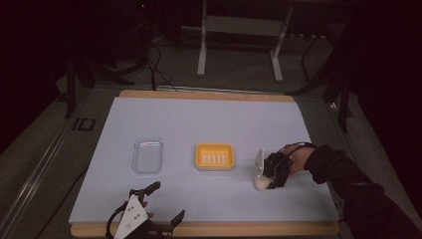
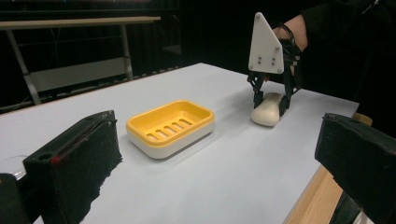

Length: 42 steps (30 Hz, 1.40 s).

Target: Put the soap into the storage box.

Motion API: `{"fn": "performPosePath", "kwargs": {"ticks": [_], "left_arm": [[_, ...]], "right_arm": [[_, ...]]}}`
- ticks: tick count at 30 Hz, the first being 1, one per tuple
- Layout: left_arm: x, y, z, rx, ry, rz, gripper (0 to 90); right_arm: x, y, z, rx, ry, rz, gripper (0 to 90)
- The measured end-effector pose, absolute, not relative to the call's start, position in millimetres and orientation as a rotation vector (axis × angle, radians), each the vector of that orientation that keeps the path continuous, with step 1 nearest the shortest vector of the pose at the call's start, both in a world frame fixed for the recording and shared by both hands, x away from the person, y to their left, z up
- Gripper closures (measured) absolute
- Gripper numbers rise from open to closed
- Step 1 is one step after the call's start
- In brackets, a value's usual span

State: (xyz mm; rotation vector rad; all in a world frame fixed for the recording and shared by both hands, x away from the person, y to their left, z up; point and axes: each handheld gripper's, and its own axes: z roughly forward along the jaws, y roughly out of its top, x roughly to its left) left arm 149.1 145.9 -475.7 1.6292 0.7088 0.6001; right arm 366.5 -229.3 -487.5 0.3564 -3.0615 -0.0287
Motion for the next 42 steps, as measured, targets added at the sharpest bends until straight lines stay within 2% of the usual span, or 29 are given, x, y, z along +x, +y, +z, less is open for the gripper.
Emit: {"fn": "performPosePath", "kwargs": {"ticks": [19,42], "left_arm": [[150,143,-475,1.64,0.68,0.581,0.2],[164,133,-477,1.656,0.61,0.503,0.2]], "right_arm": [[369,-243,-468,0.131,-3.052,-0.206,49.6],[356,-248,-436,0.09,-3.114,-0.369,49.5]]}}
